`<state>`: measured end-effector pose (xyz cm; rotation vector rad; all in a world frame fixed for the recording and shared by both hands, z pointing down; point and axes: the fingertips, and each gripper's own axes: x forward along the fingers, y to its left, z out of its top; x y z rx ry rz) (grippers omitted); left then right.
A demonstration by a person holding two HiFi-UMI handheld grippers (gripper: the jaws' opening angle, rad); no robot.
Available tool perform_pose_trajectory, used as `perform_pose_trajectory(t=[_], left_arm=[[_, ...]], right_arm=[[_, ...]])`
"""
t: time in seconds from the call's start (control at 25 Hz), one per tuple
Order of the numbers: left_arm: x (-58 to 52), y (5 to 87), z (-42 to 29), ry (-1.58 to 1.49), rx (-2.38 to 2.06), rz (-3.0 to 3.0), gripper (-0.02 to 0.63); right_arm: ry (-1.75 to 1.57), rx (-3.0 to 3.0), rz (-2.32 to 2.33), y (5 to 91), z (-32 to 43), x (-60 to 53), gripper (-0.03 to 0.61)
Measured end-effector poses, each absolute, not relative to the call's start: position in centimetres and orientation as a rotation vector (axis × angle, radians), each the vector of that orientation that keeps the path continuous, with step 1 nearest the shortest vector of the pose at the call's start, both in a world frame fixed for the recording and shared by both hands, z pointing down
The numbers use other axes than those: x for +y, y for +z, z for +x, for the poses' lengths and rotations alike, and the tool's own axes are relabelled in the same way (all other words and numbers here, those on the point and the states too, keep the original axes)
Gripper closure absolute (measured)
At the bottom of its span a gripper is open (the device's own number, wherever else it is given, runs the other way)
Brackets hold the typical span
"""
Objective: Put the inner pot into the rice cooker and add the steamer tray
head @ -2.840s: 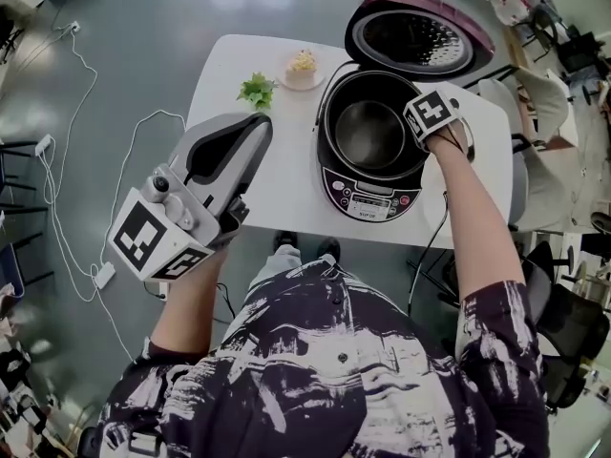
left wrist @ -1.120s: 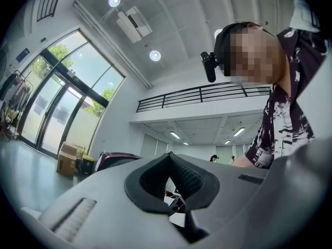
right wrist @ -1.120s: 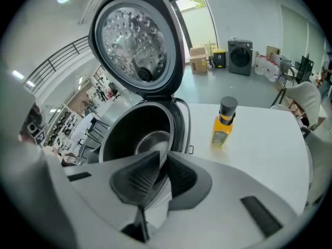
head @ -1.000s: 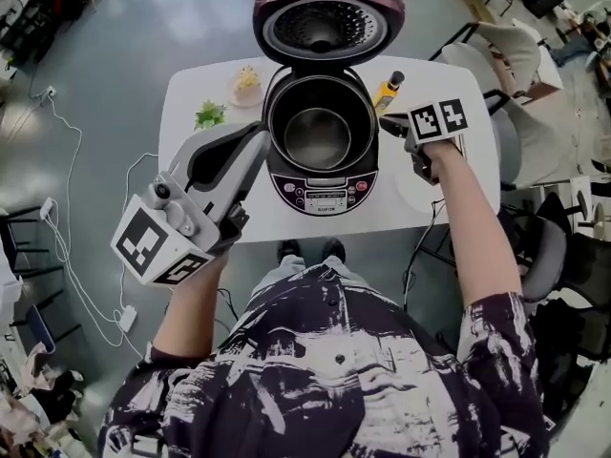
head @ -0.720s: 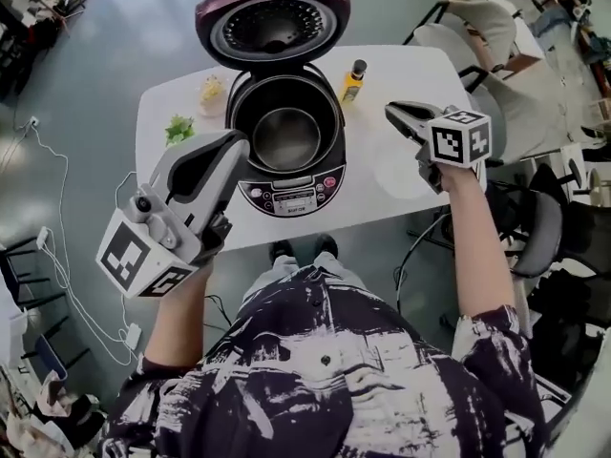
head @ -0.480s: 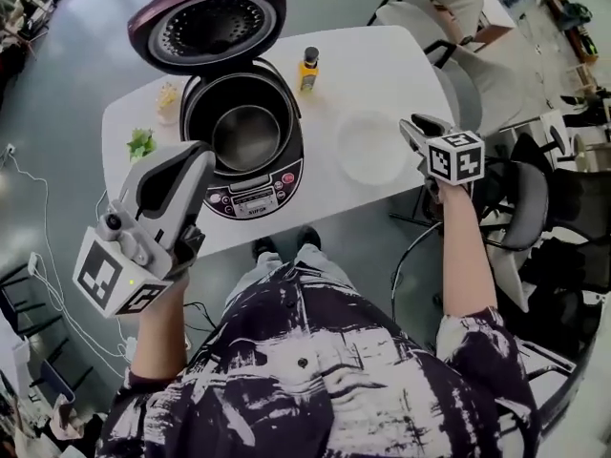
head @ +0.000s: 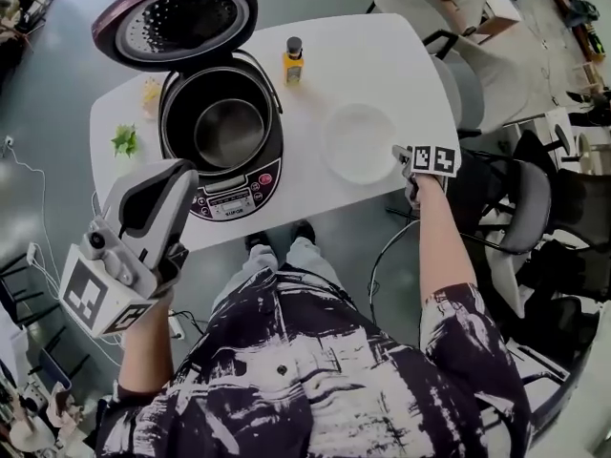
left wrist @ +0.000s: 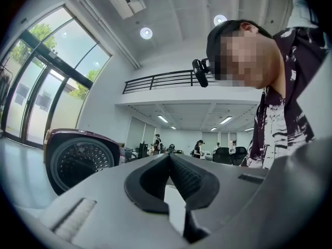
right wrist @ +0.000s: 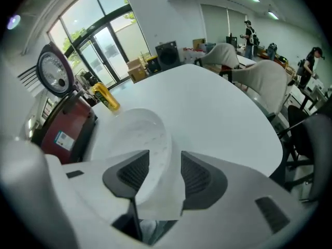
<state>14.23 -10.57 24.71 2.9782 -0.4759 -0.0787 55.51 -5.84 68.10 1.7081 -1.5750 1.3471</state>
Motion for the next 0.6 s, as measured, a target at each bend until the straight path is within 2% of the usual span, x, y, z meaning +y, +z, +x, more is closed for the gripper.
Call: perform_pose_trajectory(t=[0.2, 0.4, 0.6], left_arm=[[-10.5, 25.2, 13.9, -0.052, -0.524, 2.962, 0.609], [-10.6, 25.6, 13.1, -0.046, -0.578, 2.951, 0.609], [-10.9, 25.6, 12.5, -0.068, -0.591, 2.945, 0.609]], right_arm=[[1.402, -1.466, 1.653, 71.3, 55.6, -6.0, 0.416], [1.384, -1.385, 1.605, 73.2, 55.3, -5.7, 0.548], [1.402, -1.359, 1.575, 72.8, 55.0, -5.7, 0.573]])
